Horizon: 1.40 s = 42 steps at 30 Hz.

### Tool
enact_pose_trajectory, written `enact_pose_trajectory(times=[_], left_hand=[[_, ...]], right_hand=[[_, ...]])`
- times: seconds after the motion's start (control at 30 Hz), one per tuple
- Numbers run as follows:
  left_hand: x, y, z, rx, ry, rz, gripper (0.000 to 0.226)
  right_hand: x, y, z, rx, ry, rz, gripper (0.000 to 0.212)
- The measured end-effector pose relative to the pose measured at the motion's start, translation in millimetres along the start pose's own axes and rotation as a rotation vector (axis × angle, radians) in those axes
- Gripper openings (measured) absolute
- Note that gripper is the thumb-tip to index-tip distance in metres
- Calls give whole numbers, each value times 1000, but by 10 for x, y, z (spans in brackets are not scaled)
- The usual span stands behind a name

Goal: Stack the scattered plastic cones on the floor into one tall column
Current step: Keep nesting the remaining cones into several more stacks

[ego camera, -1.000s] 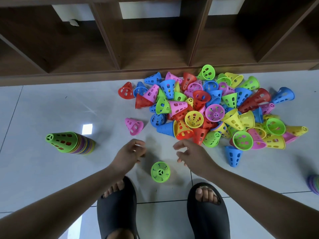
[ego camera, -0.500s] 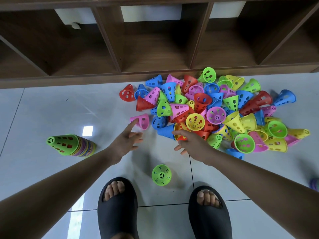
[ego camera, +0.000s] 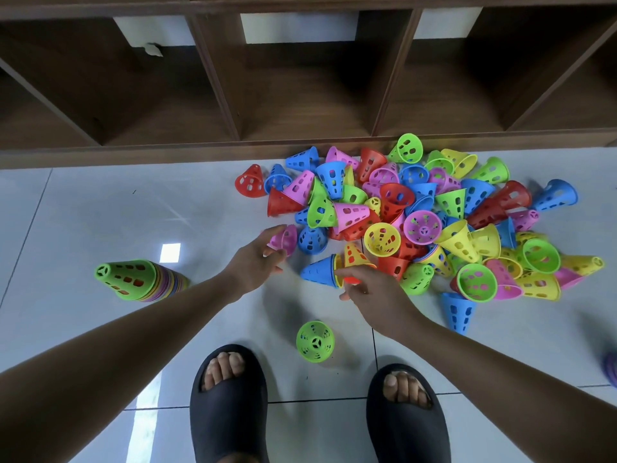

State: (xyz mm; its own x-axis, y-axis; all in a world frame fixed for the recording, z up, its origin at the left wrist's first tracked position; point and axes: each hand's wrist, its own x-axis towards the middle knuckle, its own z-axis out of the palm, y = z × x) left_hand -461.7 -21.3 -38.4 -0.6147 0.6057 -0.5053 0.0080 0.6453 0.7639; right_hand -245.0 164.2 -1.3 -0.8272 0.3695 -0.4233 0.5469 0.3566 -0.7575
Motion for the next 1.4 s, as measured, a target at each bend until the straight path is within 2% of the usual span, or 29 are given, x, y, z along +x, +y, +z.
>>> enact_pose_trajectory(times=[0.2,0.33,0.5,0.67,0.77,0.87,0.97,1.1,1.27,1.33,1.4], left_hand=[[-122,-50,52,-110,15,-6,25],[-228,-34,92,-126,-18,-60,20],[-320,-70,149,-62,-46,-95,14],[-338,-211,171,274,15,115,39],[-310,-299,130,451,133,242,37],[-327,-349,80,487,222,307,31],[-388,-382,21,496,327,404,35],[-564,-312,-66,391,285,433,41],[-842,-228,-16,223,214,315,46],[-885,-257,30,142,197,284,46],[-918,-319,86,181,152,276,49]], right_hand=[[91,72,104,-38,-98,-60,38],[132,5,76,39,-138,71,35],[41,-38,15,14,-20,44,24],[-49,0,1,34,134,33,17],[-84,10,-17,48,206,16,14],[-102,12,-59,75,235,12,15],[-129,9,-118,197,234,33,19],[-221,-34,-223,456,158,71,15],[-386,-53,-130,760,-86,189,19],[-444,-57,-29,791,-177,228,18],[-481,-29,83,741,-236,245,17]])
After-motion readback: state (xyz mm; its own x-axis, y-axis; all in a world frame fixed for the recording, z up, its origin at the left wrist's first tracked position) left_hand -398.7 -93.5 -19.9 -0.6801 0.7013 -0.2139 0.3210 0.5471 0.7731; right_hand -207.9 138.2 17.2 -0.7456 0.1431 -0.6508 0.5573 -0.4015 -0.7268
